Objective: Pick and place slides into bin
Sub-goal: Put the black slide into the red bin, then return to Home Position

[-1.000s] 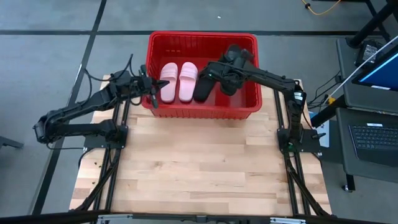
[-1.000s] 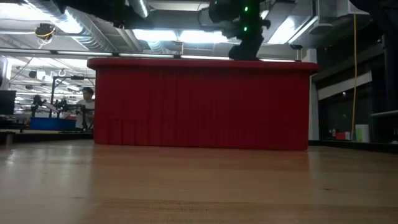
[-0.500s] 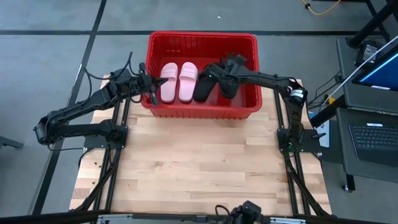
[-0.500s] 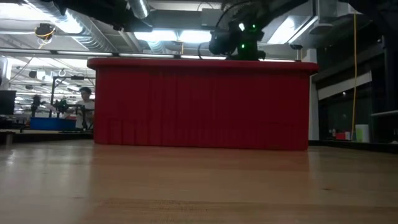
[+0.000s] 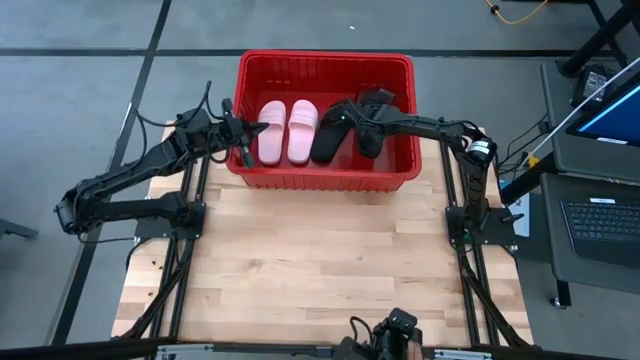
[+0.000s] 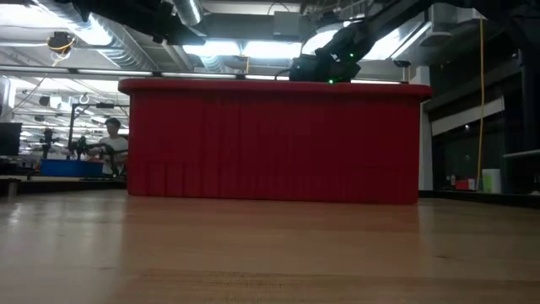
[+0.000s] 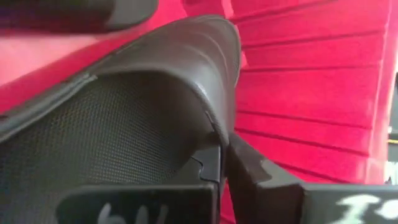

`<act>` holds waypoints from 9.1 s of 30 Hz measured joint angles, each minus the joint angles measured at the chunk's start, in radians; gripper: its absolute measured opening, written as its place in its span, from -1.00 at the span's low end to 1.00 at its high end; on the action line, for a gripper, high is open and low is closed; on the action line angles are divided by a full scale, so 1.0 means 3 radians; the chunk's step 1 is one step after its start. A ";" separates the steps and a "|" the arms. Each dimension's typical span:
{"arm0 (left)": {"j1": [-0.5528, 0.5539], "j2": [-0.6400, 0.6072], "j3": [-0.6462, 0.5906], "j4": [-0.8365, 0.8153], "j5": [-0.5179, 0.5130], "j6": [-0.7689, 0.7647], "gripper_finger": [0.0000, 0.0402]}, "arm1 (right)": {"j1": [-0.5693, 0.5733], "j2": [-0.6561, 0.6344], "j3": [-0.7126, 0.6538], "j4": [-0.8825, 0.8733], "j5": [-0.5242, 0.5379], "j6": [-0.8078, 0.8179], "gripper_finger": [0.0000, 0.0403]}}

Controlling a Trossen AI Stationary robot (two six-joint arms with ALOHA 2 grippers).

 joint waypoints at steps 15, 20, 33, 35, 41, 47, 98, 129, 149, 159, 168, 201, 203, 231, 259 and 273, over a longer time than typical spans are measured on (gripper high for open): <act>0.0000 0.0000 0.0000 0.0001 -0.0003 0.0025 -0.99 | -0.0067 0.0000 -0.0346 0.0403 -0.0345 -0.0180 -0.94; 0.0000 0.0000 0.0000 0.0000 -0.0004 0.0028 -0.99 | -0.0066 0.0000 -0.0357 0.0433 -0.0371 -0.0186 -0.94; 0.0000 0.0000 0.0000 0.0000 -0.0004 0.0028 -0.99 | -0.0085 0.0000 -0.0357 0.0408 -0.0539 -0.0198 -0.94; 0.0000 0.0000 0.0000 0.0001 -0.0004 0.0028 -0.99 | -0.0085 0.0000 -0.0357 0.0411 -0.0537 -0.0198 -0.94; 0.0000 0.0000 0.0000 0.0001 -0.0004 0.0028 -0.99 | -0.0101 0.0000 -0.0357 0.0411 -0.0564 -0.0197 -0.94; 0.0000 0.0000 0.0000 0.0001 -0.0003 0.0028 -0.99 | -0.0143 0.0000 -0.0356 0.0399 -0.0692 -0.0182 -0.85; 0.0000 -0.0264 0.0000 0.0002 0.0206 0.0105 -0.99 | 0.0338 -0.0023 0.0863 -0.1108 -0.0777 0.0413 -0.46; -0.0741 -0.2668 -0.0804 -0.0918 0.0177 -0.1522 -0.99 | 0.2252 -0.0021 0.1403 0.0120 -0.1072 0.1401 -0.99; -0.1192 -0.2805 -0.1353 -0.0769 0.0149 -0.1530 -0.99 | 0.2537 -0.0023 0.1113 0.0945 -0.0913 0.1558 -0.98; -0.1606 -0.2806 -0.1853 -0.0312 -0.0009 -0.1597 -0.99 | 0.2485 -0.0023 0.1113 0.1046 -0.0922 0.1552 -0.98; -0.2019 -0.2806 -0.2211 0.0134 -0.0436 -0.1395 -0.99 | 0.2480 -0.0023 0.1113 0.1123 -0.1023 0.1382 -0.98; -0.2354 -0.2480 -0.2384 0.0164 -0.1686 -0.1164 -0.99 | 0.2783 -0.0022 0.0249 0.2977 -0.1179 0.1329 -0.99; -0.2354 -0.2453 -0.2385 0.0168 -0.1711 -0.1165 -0.99 | 0.2782 -0.0057 -0.0017 0.3347 -0.1292 0.1348 -0.99; -0.2354 -0.2378 -0.2384 0.0175 -0.1783 -0.1196 -0.99 | 0.3167 -0.3696 -0.3683 0.3909 -0.1601 0.0963 -0.90; -0.2354 -0.2378 -0.2384 0.0178 -0.1783 -0.1194 -0.99 | 0.3034 -0.5300 -0.5106 0.4454 -0.2431 0.0587 -0.90; -0.2354 -0.2378 -0.2384 0.0177 -0.1783 -0.1194 -0.99 | 0.2341 -0.6210 -0.5105 0.3618 -0.3400 0.0702 -0.89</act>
